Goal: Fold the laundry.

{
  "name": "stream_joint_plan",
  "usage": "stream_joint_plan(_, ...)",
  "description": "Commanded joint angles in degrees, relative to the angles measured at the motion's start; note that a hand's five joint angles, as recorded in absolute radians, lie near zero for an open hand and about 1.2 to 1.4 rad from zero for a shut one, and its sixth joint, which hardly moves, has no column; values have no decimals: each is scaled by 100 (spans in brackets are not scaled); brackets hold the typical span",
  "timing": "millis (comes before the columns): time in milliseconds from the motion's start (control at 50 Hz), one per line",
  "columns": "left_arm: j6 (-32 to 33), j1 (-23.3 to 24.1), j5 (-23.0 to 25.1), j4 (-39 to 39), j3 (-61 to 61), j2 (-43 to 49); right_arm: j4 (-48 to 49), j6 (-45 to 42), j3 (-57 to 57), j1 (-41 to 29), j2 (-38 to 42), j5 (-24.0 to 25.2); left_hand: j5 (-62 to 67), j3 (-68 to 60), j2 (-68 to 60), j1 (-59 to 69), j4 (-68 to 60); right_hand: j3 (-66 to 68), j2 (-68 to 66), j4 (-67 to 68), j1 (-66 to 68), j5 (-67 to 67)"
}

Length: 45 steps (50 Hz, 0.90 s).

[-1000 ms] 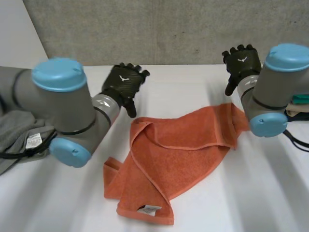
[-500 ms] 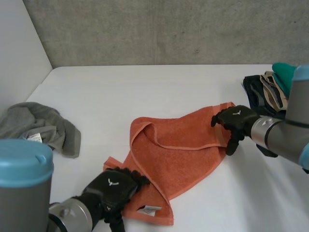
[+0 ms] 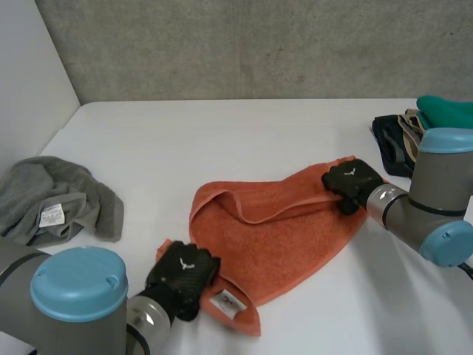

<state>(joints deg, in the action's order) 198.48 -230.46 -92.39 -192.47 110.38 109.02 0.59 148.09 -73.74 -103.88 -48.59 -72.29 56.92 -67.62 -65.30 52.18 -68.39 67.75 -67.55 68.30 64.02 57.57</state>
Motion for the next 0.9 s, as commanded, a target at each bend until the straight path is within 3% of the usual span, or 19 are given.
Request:
stream_joint_plan(20,-361,-499,-218,-151,-8,-975,-145,-17,26,201,-615,-145,1308,-1238,-1470,2782,-1161,1225,-1245,1169,1598,1243)
stream_joint_plan(140,-977,-1176,221,139,-130,-2173,-831,-473,255,482,-1292,-286,1308,-1238,-1470,2782,-1161,1225,-1245,1169,1598,1243)
stream_joint_plan(200,-1363,-1747,625,490,-306,-2639,-1367,-860,466,684,-1706,-417,1308,-1238,-1470,2782,-1161,1225,-1245,1169,1598,1243)
stream_joint_plan(300,-2215,-2827,1572,1500,-894,-2798,-2429,-1352,756,843,-2295,-629,1308,-1238,-1470,2782,-1161,1225,-1245,1169,1598,1243)
stream_joint_plan(360,-2497,-3188,2039,1957,-1131,-2484,-2651,-1484,739,808,-2331,-637,1308,-1238,-1470,2782,-1161,1225,-1245,1169,1598,1243)
stream_joint_plan(440,-2534,-3225,2243,2284,-1482,-1668,-2766,-1861,572,588,-2034,-734,1308,-1238,-1470,2782,-1161,1225,-1245,1169,1598,1243)
stream_joint_plan(500,-2455,-3225,2051,2267,-1756,-1095,-2757,-2073,598,465,-1716,-848,1308,-1238,-1470,2782,-1161,1225,-1245,1169,1598,1243)
stream_joint_plan(600,-2113,-3120,1506,2214,-2650,266,-2511,-2153,1194,193,-900,-1435,1308,-1238,-1470,2782,-1161,1225,-1245,1169,1598,1243)
stream_joint_plan(640,-2015,-2980,1531,2354,-2863,558,-2476,-2083,1353,148,-723,-1586,1308,-1238,-1470,2782,-1161,1225,-1245,1169,1598,1243)
stream_joint_plan(660,-1971,-2901,1566,2459,-2960,664,-2449,-2039,1415,131,-661,-1639,394,-324,-556,1868,-247,1225,-1245,1169,1598,1243)
stream_joint_plan(680,-1910,-2795,1662,2652,-3039,761,-2423,-1943,1485,122,-565,-1683,-1430,1500,1269,43,1577,1225,-1245,1169,1598,1243)
stream_joint_plan(760,-1857,-2567,1725,2742,-2892,578,-2335,-1696,1407,104,-520,-1570,-3527,3597,3365,-2053,3674,1225,-1245,1169,1598,1243)
stream_joint_plan(900,-1673,-2110,1417,2268,-1969,-283,-2028,-1581,994,157,-678,-1385,-3938,4008,3776,-2464,4085,1225,-1245,1169,1598,1243)
